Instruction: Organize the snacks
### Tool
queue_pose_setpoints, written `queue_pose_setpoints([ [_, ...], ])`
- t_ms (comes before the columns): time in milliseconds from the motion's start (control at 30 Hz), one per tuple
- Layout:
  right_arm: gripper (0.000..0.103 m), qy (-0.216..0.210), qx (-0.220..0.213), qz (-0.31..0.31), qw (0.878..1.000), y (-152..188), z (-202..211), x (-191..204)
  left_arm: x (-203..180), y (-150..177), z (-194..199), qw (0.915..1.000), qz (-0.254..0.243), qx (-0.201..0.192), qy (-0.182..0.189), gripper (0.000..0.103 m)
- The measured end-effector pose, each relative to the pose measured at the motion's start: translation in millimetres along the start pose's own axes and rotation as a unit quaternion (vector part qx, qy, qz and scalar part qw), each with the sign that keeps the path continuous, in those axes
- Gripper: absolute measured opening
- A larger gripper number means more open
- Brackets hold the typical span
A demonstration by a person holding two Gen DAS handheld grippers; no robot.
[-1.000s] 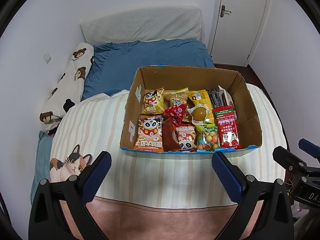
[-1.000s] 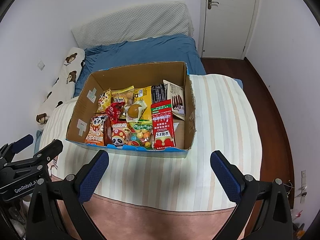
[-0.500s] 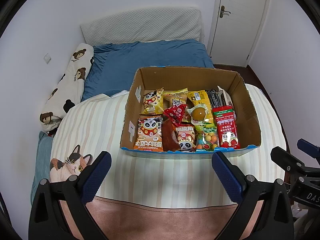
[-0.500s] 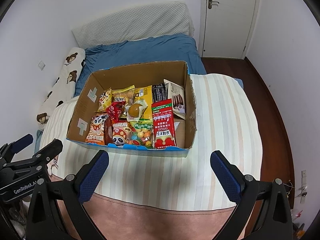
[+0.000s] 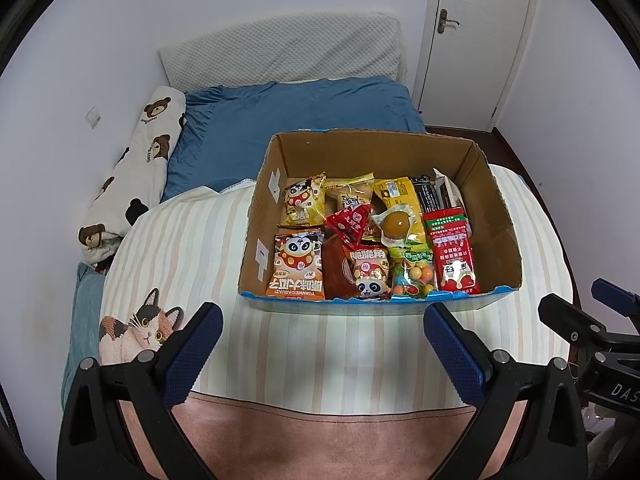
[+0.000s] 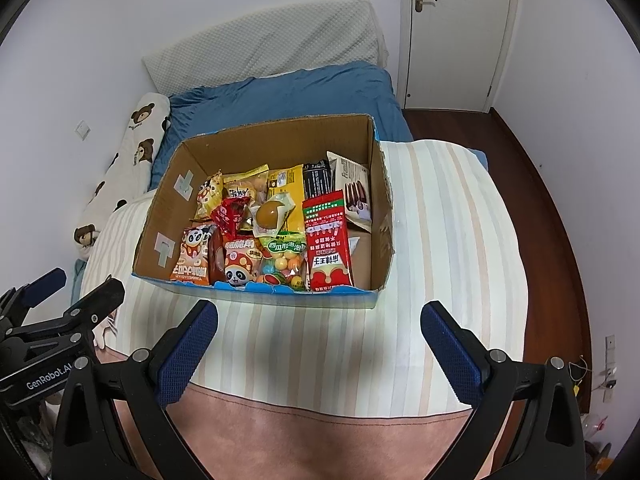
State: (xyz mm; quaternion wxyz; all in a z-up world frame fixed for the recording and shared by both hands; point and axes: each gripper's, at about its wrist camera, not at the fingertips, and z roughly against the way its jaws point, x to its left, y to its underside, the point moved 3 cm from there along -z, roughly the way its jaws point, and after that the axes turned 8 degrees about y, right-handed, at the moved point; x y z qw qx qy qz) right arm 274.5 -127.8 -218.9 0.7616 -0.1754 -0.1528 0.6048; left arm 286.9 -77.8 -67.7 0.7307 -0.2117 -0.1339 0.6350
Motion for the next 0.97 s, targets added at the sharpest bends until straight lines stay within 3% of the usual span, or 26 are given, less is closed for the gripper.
queue_pose_setpoints([
  [967,0.103,0.000,-0.002,-0.005,1.000,-2.8,2.4,0.0,-0.4,4.0,4.6,0.9999,-0.008,-0.014,0.002,0.103],
])
